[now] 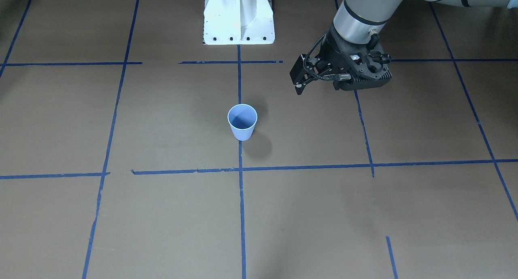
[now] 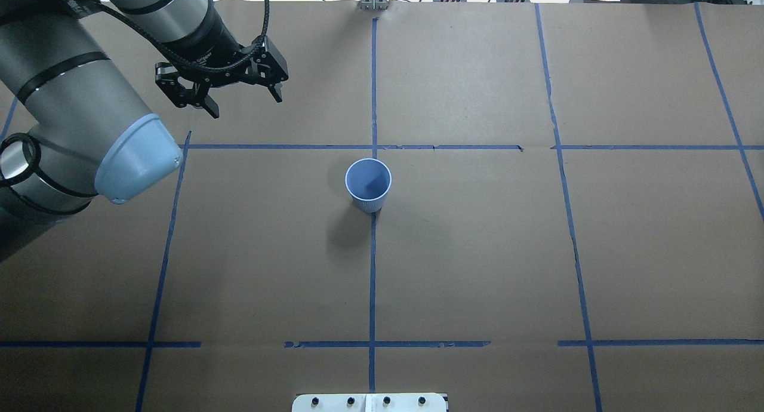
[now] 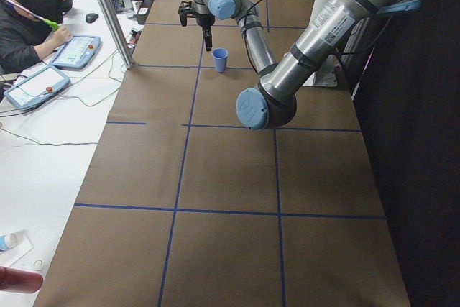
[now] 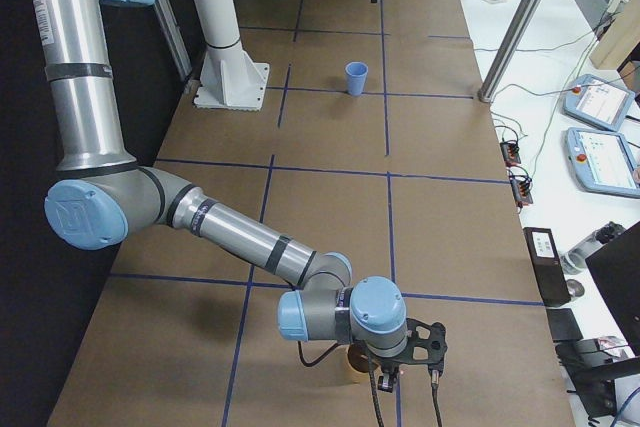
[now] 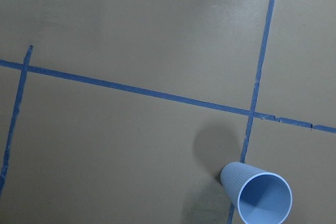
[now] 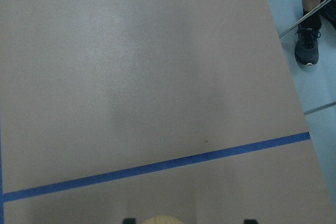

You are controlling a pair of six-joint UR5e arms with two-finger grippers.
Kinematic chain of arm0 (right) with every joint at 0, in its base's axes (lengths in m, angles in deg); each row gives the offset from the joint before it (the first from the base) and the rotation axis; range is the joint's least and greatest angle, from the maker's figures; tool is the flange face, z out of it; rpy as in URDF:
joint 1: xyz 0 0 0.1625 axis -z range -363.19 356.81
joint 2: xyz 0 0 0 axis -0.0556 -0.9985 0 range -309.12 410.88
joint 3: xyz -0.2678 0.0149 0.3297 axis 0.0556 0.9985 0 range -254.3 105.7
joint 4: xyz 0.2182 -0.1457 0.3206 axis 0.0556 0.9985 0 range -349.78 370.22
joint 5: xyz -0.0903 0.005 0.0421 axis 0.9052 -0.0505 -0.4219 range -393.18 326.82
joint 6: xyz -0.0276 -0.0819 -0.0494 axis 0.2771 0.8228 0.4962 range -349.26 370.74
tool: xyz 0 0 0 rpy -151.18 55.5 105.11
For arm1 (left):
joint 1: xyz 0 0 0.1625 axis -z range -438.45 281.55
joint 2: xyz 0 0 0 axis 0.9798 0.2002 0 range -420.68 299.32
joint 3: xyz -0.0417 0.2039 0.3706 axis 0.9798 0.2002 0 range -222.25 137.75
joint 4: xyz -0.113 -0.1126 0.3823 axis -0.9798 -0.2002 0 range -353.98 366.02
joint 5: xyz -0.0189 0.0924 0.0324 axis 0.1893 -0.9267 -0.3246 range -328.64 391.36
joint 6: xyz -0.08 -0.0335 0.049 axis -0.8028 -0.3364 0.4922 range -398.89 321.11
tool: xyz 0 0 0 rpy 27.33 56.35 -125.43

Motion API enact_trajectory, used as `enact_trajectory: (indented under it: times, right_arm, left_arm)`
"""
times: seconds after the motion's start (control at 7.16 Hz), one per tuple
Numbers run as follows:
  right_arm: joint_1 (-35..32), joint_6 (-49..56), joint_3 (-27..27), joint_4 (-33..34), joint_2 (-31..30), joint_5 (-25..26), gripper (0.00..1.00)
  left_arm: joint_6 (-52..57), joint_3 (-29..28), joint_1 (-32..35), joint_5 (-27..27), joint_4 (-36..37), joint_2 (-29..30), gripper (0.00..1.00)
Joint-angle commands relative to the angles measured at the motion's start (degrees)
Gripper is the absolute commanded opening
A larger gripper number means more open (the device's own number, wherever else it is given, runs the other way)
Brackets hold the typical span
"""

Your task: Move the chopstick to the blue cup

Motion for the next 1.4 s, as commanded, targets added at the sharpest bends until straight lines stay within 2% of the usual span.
enact_trajectory:
  times: [0.0,0.28,0.56,0.84,1.26]
  right_arm:
    - [-0.2,0.0,-1.8,-0.2,-0.1,-0.1,0.01]
    - [-1.6,0.1,-5.3,-0.2,-0.5,-0.4,0.0]
    - [-4.7,0.1,-11.1,0.6,-3.1,-1.5,0.0]
    - [-7.2,0.5,-17.3,6.9,-4.2,-4.0,0.0]
    - [-8.7,4.4,-26.0,13.2,-4.1,-2.9,0.0]
  left_arm:
    - [-0.1,0.0,0.0,0.0,0.0,0.0,1.0]
    - [-0.6,-0.1,-0.2,0.1,0.0,0.2,1.0]
    - [-0.6,-0.1,-0.3,0.1,0.0,0.1,1.0]
    - [-0.6,-0.1,-0.3,0.1,0.0,0.0,1.0]
    - [-0.5,-0.3,-0.4,0.2,-0.1,-0.2,1.0]
